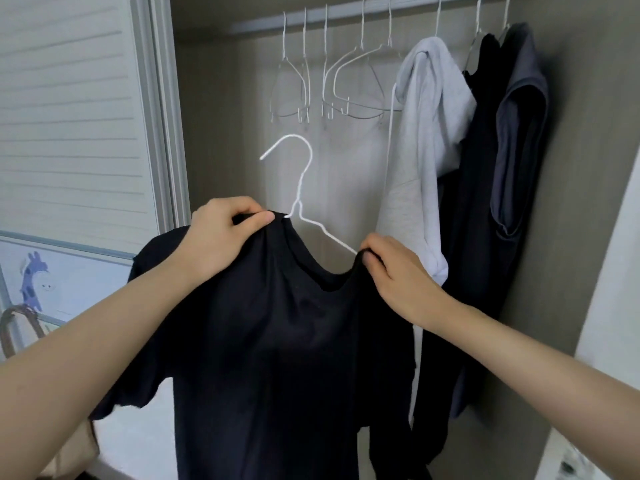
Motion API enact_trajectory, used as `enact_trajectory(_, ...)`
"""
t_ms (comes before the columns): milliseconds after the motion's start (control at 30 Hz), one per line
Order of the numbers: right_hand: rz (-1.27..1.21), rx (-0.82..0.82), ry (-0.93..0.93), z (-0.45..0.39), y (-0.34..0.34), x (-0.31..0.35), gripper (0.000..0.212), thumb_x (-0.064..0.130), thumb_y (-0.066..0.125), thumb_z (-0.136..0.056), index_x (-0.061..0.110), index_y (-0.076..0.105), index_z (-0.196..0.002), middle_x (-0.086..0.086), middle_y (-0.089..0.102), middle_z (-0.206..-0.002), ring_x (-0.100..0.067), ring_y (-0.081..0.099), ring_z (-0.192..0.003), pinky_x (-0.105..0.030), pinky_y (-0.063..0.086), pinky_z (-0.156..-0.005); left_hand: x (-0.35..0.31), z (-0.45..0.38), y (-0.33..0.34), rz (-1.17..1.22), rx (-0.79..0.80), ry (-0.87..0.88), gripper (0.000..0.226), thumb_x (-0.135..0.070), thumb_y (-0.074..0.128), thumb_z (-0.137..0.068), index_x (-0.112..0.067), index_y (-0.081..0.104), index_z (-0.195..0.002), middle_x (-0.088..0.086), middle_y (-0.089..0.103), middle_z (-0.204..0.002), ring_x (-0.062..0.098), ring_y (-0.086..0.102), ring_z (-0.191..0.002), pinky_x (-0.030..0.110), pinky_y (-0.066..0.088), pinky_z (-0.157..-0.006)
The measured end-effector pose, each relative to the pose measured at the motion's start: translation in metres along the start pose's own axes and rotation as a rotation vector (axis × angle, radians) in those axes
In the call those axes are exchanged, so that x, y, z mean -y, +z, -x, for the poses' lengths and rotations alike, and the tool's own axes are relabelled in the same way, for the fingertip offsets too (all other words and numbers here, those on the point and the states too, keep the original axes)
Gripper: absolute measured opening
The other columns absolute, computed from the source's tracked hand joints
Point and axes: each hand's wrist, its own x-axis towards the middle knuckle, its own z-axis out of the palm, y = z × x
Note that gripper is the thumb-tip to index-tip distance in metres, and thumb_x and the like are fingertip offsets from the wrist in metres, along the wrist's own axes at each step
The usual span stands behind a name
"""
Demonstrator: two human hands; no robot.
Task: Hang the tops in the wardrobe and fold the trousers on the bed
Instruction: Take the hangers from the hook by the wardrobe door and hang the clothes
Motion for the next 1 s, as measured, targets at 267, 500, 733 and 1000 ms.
enact_trajectory(267, -0.548, -0.298, 0.373, -0.008, -0.032, -0.007, 0.020, 0.009, 0.048, -0.092, 0.007, 0.055, -0.073, 0.000, 0.051, -0.066, -0.011, 0.049, -0.068, -0.025, 0.039, -0.063, 0.020, 0.004, -0.022, -0.010, 0.219, -0.113, 0.032, -0.041, 0.057, -0.095, -0.019, 0.069, -0.073, -0.002, 0.066, -0.073, 0.013, 0.060, -0.069, 0.032, 0.046, -0.071)
enact_trajectory(500, -0.220, -0.163, 0.189, 0.000, -0.066, -0.012, 0.026, 0.001, 0.055, -0.078, 0.026, 0.053, -0.083, 0.014, 0.057, -0.076, -0.005, 0.052, -0.069, -0.025, 0.042, -0.066, 0.031, 0.011, -0.026, 0.247, 0.093, -0.240, 0.035, -0.038, 0.060, -0.094, -0.017, 0.059, -0.067, -0.008, 0.057, -0.066, 0.003, 0.052, -0.061, 0.021, 0.039, -0.061)
enact_trajectory(733, 0.053, -0.006, 0.188, 0.009, -0.066, -0.020, 0.017, 0.034, 0.057, -0.091, 0.024, 0.057, -0.077, 0.014, 0.055, -0.068, 0.001, 0.051, -0.058, -0.017, 0.039, -0.058, 0.027, 0.007, -0.030, 0.397, 0.052, -0.296, 0.027, -0.034, 0.064, -0.092, -0.016, 0.066, -0.072, 0.001, 0.065, -0.073, 0.012, 0.059, -0.067, 0.025, 0.047, -0.067)
enact_trajectory(1000, -0.115, 0.128, 0.190, 0.006, -0.069, -0.004, 0.041, 0.028, 0.047, -0.099, 0.001, 0.046, -0.069, 0.004, 0.040, -0.059, -0.009, 0.039, -0.056, -0.024, 0.034, -0.053, 0.022, -0.004, -0.033, 0.347, 0.144, -0.201, 0.024, -0.031, 0.063, -0.093, -0.018, 0.071, -0.075, -0.004, 0.066, -0.073, 0.003, 0.059, -0.066, 0.013, 0.045, -0.062)
